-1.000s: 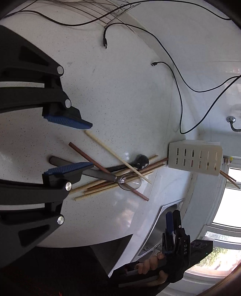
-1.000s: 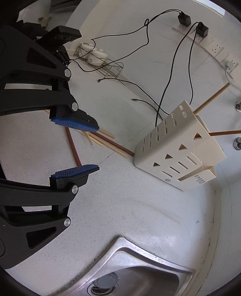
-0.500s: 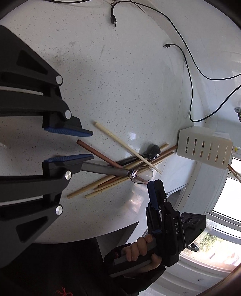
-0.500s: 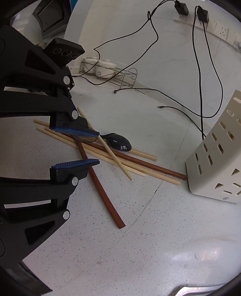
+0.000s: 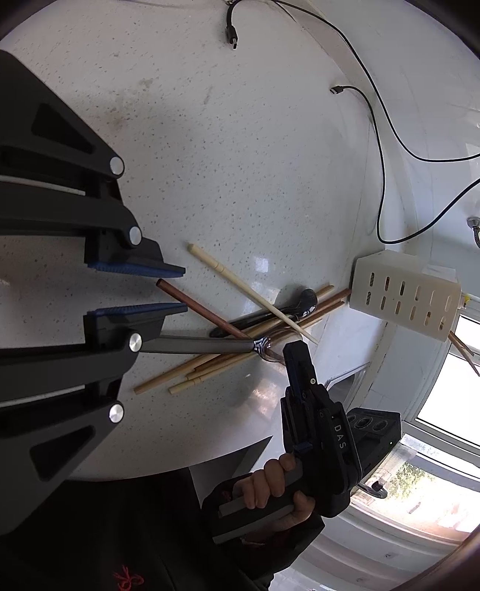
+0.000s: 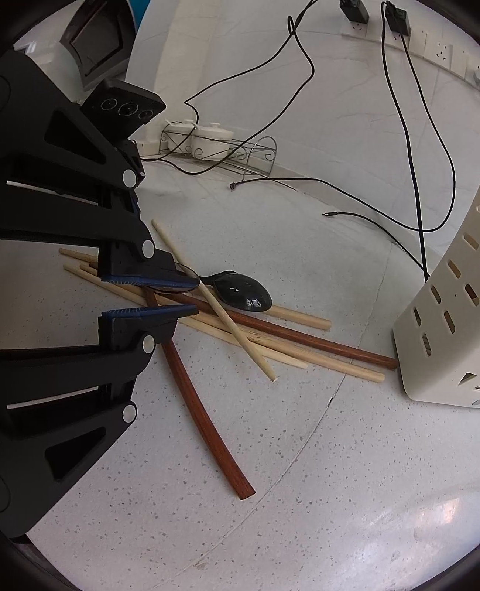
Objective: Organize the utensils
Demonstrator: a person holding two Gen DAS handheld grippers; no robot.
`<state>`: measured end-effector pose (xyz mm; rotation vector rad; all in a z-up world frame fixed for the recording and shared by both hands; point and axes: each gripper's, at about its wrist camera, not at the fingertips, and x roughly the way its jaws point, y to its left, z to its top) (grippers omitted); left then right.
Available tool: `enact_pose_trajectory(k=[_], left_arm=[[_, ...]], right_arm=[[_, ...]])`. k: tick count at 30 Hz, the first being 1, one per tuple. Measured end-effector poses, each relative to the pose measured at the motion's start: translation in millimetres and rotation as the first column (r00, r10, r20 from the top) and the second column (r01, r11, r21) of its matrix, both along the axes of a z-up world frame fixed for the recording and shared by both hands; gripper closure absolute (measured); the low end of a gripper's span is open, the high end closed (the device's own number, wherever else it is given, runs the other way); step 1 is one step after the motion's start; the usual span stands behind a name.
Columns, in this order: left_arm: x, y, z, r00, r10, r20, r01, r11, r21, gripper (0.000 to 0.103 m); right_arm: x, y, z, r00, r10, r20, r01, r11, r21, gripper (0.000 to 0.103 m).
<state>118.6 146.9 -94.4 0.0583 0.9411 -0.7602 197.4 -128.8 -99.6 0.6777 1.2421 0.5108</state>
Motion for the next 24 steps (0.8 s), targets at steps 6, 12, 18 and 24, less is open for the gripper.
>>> enact_pose_trajectory(k=[6,12,18,24], left_arm=[[-0.4,0.8,0.8,1.000,-0.003,0.000,0.003,1.000,-0.008,0.092],[-3.5,3.9,8.2,1.000,0.014,0.016,-0.014,0.999,-0.038,0.093],[-7.5,3.8,32.6,0.997,0.032,0.066,-0.026,0.995,-0.094,0.098],[-6.8,-5.2,60.1,0.991,0.047,0.126,-0.029,0.991,-0.134,0.099]], right_arm=[[2.7,0.5,-0.8,1.000,0.002,0.004,-0.002,1.000,0.000,0.100],[1.2,-6.3,4.8,1.000,-0.001,0.027,0.001,1.000,0.003,0.100],[-0.2,-20.5,27.5,0.995,-0.027,0.091,0.026,1.000,0.015,0.100],[-2.4,-41.3,54.5,0.985,-0.058,0.163,0.054,0.998,0.026,0.100]])
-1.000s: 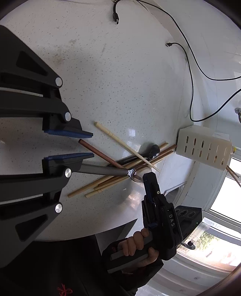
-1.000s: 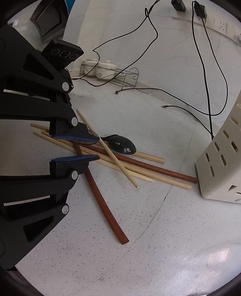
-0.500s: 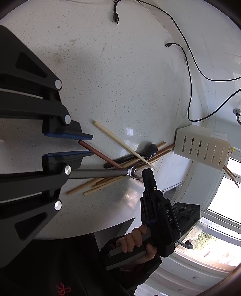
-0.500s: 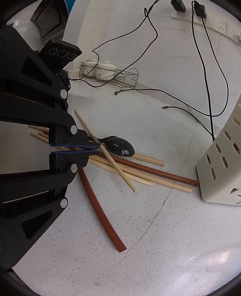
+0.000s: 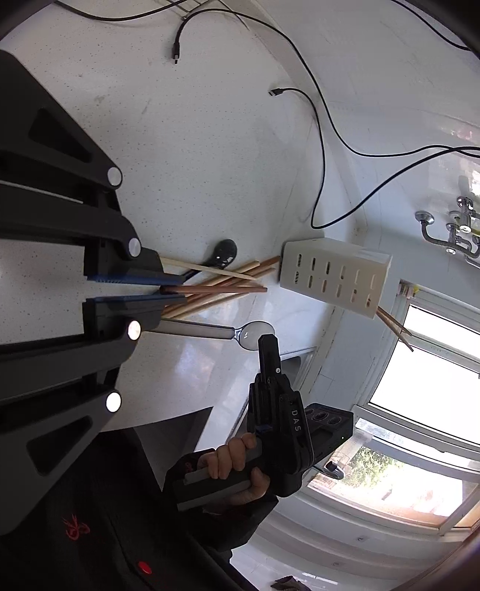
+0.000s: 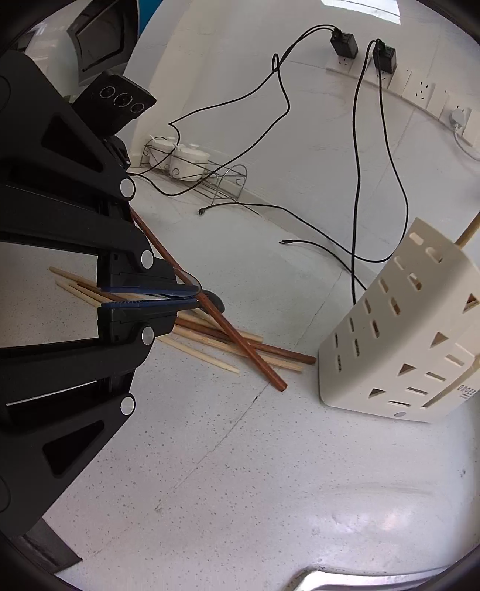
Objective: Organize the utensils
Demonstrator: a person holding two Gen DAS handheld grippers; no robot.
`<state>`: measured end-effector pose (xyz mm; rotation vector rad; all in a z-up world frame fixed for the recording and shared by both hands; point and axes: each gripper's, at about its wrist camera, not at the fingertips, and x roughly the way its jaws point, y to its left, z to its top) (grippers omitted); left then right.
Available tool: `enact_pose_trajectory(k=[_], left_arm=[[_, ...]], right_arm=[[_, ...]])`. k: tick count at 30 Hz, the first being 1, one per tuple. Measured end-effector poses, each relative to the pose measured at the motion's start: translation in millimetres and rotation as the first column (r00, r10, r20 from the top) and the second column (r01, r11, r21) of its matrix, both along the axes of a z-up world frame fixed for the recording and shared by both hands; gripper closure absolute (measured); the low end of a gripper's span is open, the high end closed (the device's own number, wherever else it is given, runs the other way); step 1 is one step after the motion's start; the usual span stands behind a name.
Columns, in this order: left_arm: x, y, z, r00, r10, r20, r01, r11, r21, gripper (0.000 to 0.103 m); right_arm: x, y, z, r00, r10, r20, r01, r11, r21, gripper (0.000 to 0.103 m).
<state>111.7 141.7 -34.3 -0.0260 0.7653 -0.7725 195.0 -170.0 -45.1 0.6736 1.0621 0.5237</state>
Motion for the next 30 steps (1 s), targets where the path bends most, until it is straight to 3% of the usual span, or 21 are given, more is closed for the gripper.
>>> enact_pose_trajectory(k=[12,22,30], left_arm=[[10.1,-39.4,48.6,0.992,0.047,0.114,-0.046,0.999,-0.014,0.099],[31.1,-93.0,99.8,0.977,0.106,0.185,-0.111,0.994,0.020,0.099],[62.4,-126.2,122.6,0.971,0.167,0.172,-0.178,0.983,0.051,0.099]], right_arm=[[-9.8,-50.7,57.1,0.982,-0.087,0.168,0.097,0.994,-0.052,0.100],[-16.9,-85.3,112.1,0.925,-0.107,0.364,0.202,0.950,-0.236,0.100],[-19.0,-108.1,137.9,0.883,-0.118,0.454,0.277,0.913,-0.300,0.100]])
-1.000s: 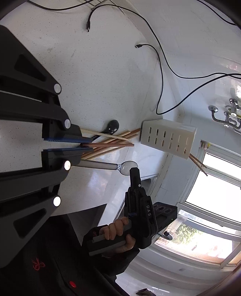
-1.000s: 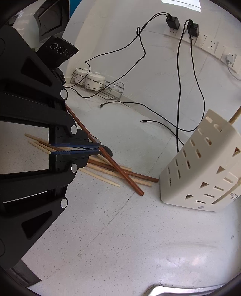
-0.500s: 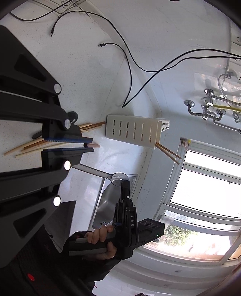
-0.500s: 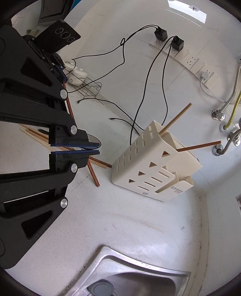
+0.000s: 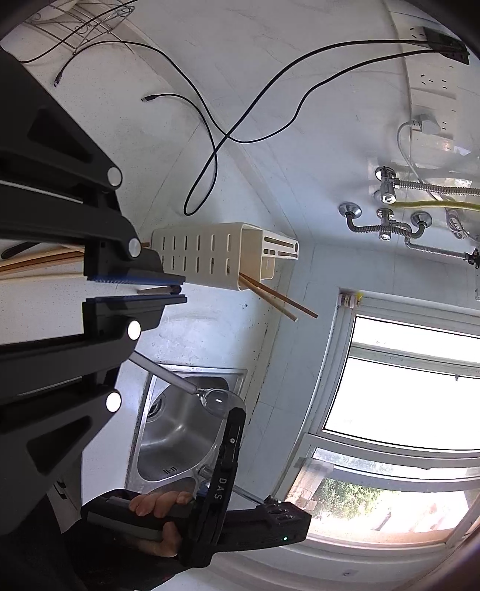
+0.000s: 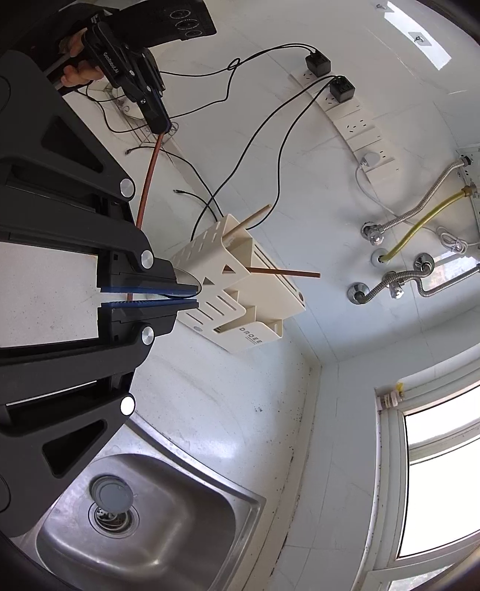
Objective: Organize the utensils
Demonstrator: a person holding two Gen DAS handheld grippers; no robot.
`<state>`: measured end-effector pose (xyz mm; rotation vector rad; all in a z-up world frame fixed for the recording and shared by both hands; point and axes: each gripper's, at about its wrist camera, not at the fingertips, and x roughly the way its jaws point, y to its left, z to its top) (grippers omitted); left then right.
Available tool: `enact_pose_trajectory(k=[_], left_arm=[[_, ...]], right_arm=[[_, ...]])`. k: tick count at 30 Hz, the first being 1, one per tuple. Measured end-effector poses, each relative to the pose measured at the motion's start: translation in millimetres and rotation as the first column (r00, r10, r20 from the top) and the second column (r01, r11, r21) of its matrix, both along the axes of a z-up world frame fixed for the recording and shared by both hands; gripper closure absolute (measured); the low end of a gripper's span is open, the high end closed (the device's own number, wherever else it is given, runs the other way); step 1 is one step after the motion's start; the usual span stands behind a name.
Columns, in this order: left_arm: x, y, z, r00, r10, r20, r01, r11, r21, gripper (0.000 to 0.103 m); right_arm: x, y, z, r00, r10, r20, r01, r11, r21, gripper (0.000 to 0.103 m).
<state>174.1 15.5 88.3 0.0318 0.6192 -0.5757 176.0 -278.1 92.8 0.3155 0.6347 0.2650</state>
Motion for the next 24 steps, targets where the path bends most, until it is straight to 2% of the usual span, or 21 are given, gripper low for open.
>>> enact_pose_trajectory(k=[3,9,12,16,19,24], left_arm=[[6.5,-9.3,7.9,1.000,0.004,0.012,-0.003,1.000,-0.028,0.099],[9.1,-22.7,32.1,0.998,0.014,0.061,-0.012,0.999,-0.030,0.099],[9.4,-23.4,47.0,0.997,0.025,0.070,-0.023,0.999,-0.034,0.099],[4.6,-12.9,77.0,0.991,0.042,0.124,-0.037,0.998,-0.045,0.099],[-0.9,-1.1,106.5,0.980,0.072,0.185,-0.064,0.997,-0.050,0.099],[-9.5,18.6,155.7,0.942,0.146,0.302,-0.133,0.989,-0.062,0.099]], right_arm=[[0.3,-4.3,3.4,1.000,-0.011,0.014,0.011,0.999,-0.031,0.101],[-1.4,-8.7,15.7,0.998,-0.019,0.057,0.024,0.996,-0.087,0.101],[-0.3,-11.5,27.8,0.996,-0.018,0.093,0.030,0.992,-0.126,0.101],[6.7,-16.0,50.5,0.987,-0.021,0.156,0.047,0.985,-0.166,0.101],[13.5,-16.4,72.2,0.976,-0.016,0.219,0.059,0.980,-0.191,0.101],[29.3,-8.3,105.1,0.951,0.004,0.310,0.073,0.969,-0.236,0.101]])
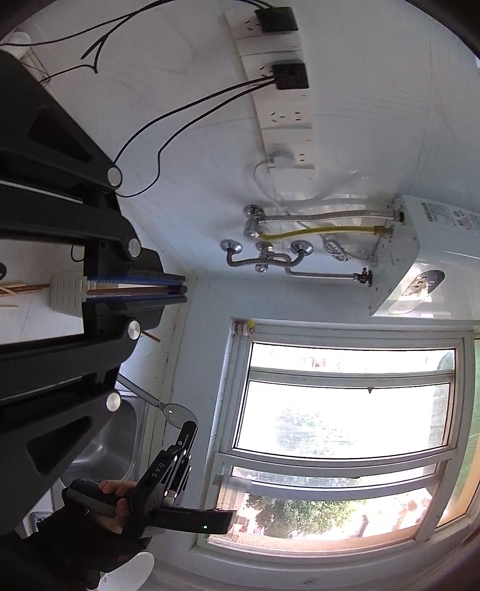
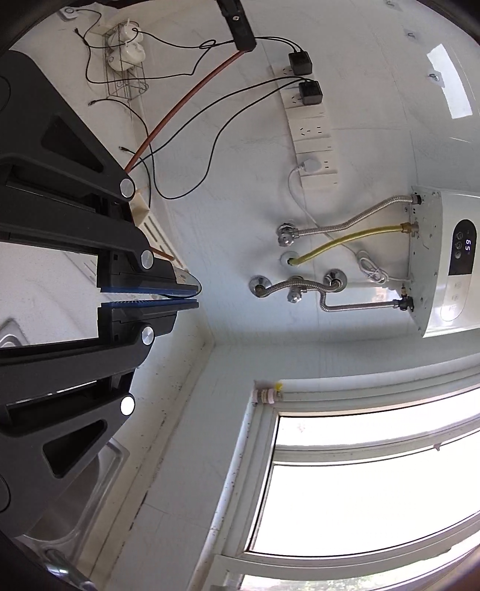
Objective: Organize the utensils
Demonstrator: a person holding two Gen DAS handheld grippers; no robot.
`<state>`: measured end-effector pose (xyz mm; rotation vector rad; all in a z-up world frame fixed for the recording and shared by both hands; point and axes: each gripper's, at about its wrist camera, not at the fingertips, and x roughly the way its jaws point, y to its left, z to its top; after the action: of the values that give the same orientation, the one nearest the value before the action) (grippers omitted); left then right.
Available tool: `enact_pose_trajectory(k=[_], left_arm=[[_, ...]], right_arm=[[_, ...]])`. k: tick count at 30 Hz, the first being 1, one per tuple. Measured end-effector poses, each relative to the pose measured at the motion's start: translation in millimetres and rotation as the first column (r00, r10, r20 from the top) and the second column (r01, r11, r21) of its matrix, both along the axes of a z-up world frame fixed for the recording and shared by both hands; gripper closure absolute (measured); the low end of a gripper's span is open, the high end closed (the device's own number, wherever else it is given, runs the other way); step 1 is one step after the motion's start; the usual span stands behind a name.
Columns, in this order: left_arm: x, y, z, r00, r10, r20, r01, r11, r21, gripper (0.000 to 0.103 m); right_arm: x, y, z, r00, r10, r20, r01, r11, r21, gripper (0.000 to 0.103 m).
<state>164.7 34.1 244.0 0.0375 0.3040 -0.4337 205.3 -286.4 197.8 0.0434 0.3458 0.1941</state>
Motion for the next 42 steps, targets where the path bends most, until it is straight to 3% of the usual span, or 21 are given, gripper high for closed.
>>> enact_pose_trajectory(k=[7,16,25,32,42], left_arm=[[5.8,3.9,32.9,0.995,0.056,0.080,-0.053,0.998,-0.040,0.099],[45.3,-18.7,25.3,0.997,0.040,0.072,-0.036,0.998,-0.058,0.099],[85.1,-36.1,1.3,1.000,0.000,0.022,0.001,0.999,-0.046,0.099],[109.1,-44.8,-40.1,0.997,-0.035,-0.072,0.034,0.999,-0.015,0.099],[120.6,-44.5,-92.0,0.983,-0.060,-0.175,0.059,0.998,-0.011,0.099]], right_arm=[[27.3,33.0,17.8,0.997,0.052,0.056,-0.049,0.997,-0.063,0.101],[57.6,68.8,-0.8,0.993,0.108,0.039,-0.100,0.981,-0.168,0.101],[72.3,82.0,-23.2,0.989,0.148,0.001,-0.144,0.968,-0.207,0.101],[80.1,89.3,-47.5,0.983,0.171,-0.068,-0.181,0.960,-0.214,0.101],[92.1,89.5,-73.3,0.959,0.217,-0.181,-0.240,0.964,-0.112,0.100]])
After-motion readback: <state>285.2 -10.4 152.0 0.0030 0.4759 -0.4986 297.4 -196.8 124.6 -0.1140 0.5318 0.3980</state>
